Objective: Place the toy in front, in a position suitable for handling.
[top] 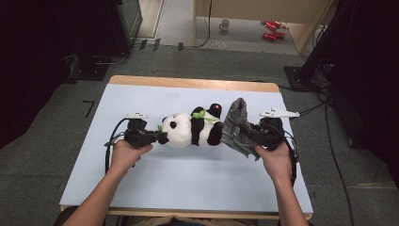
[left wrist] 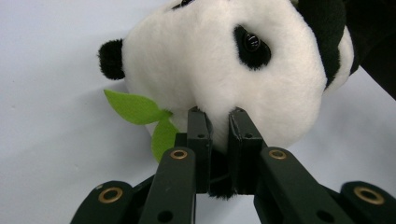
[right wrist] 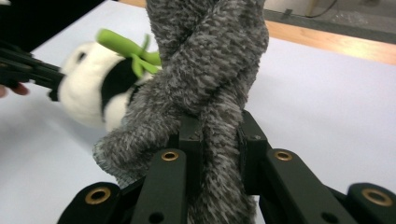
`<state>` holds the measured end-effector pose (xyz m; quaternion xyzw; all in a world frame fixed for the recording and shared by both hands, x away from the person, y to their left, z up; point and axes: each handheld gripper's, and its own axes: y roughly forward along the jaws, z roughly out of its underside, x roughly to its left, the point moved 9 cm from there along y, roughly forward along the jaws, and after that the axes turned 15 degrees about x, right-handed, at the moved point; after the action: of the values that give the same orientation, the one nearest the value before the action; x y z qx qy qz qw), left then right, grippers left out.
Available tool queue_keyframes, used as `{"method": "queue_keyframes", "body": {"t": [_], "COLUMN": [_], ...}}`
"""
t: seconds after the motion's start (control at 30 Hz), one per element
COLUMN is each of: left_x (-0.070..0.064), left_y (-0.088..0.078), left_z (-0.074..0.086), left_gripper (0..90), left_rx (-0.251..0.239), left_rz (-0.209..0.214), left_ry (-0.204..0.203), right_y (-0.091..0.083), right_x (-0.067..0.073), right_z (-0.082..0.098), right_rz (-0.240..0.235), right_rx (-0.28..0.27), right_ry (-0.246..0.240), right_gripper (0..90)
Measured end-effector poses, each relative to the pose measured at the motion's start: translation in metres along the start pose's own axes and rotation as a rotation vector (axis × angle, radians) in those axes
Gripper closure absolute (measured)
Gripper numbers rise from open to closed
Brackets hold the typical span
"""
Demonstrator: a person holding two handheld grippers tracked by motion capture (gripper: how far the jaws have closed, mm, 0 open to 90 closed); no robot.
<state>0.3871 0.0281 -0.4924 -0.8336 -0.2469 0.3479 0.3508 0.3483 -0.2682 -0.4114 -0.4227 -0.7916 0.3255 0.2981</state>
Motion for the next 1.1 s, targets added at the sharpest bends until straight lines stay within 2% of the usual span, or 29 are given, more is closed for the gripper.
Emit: {"method": "queue_keyframes", "body": {"t": [0.13, 0.17, 0.2, 0.23, 0.3, 0.33, 0.37, 0.4, 0.47, 0.53, 0.57, 0.63, 0.67, 0.73, 0.83, 0.93, 1.0, 1.1], "left_x": [-0.003, -0.003, -0.006, -0.006, -0.01, -0.015, -0.015, -0.017, -0.019, -0.019, -0.017, -0.013, -0.012, -0.01, -0.008, -0.005, -0.003, 0.0], "left_y": [0.0, -0.001, -0.001, -0.001, -0.003, -0.005, -0.005, -0.006, -0.008, -0.011, -0.012, -0.012, -0.012, -0.012, -0.011, -0.011, -0.011, -0.012], "left_z": [0.0, 0.001, 0.002, 0.002, 0.003, 0.004, 0.004, 0.005, 0.007, 0.007, 0.007, 0.007, 0.007, 0.006, 0.005, 0.003, 0.002, 0.0], "left_gripper": [81.8, 82.0, 82.2, 82.4, 82.7, 82.8, 82.9, 83.1, 83.2, 83.3, 83.3, 83.3, 83.3, 83.2, 82.8, 82.1, 80.6, 74.8], "left_rx": [0.003, 0.006, 0.018, 0.018, 0.02, 0.026, 0.026, 0.024, 0.027, 0.017, 0.015, 0.011, 0.009, -0.001, -0.01, -0.027, -0.05, -0.073], "left_rz": [0.015, 0.018, 0.048, 0.048, 0.067, 0.105, 0.105, 0.116, 0.126, 0.147, 0.146, 0.129, 0.13, 0.12, 0.09, 0.066, 0.032, -0.006], "left_ry": [0.0, 0.001, -0.011, -0.011, -0.011, -0.022, -0.022, -0.028, -0.028, -0.052, -0.058, -0.063, -0.069, -0.072, -0.064, -0.049, -0.026, -0.002], "right_y": [-0.002, -0.003, -0.002, -0.002, 0.001, 0.003, 0.003, 0.006, 0.008, 0.013, 0.02, 0.025, 0.036, 0.043, 0.063, 0.073, 0.075, 0.078], "right_x": [0.011, 0.022, 0.026, 0.026, 0.04, 0.044, 0.044, 0.052, 0.056, 0.063, 0.069, 0.072, 0.075, 0.075, 0.072, 0.068, 0.066, 0.066], "right_z": [-0.004, -0.007, -0.008, -0.008, -0.009, -0.009, -0.009, -0.009, -0.008, -0.006, -0.002, 0.001, 0.007, 0.01, 0.017, 0.016, 0.011, 0.006], "right_rz": [-0.023, -0.041, -0.049, -0.049, -0.071, -0.08, -0.08, -0.09, -0.093, -0.105, -0.119, -0.121, -0.127, -0.126, -0.107, -0.103, -0.099, -0.09], "right_rx": [-0.013, -0.019, -0.021, -0.021, -0.012, -0.006, -0.006, 0.003, 0.008, 0.019, 0.036, 0.048, 0.075, 0.091, 0.132, 0.125, 0.111, 0.103], "right_ry": [-0.023, -0.044, -0.054, -0.054, -0.084, -0.092, -0.092, -0.114, -0.124, -0.136, -0.152, -0.162, -0.171, -0.177, -0.174, -0.165, -0.162, -0.163], "right_gripper": [77.0, 77.0, 77.0, 77.0, 77.0, 77.0, 77.0, 77.0, 77.0, 77.0, 77.0, 77.0, 77.0, 77.0, 77.0, 77.1, 77.1, 77.1]}}
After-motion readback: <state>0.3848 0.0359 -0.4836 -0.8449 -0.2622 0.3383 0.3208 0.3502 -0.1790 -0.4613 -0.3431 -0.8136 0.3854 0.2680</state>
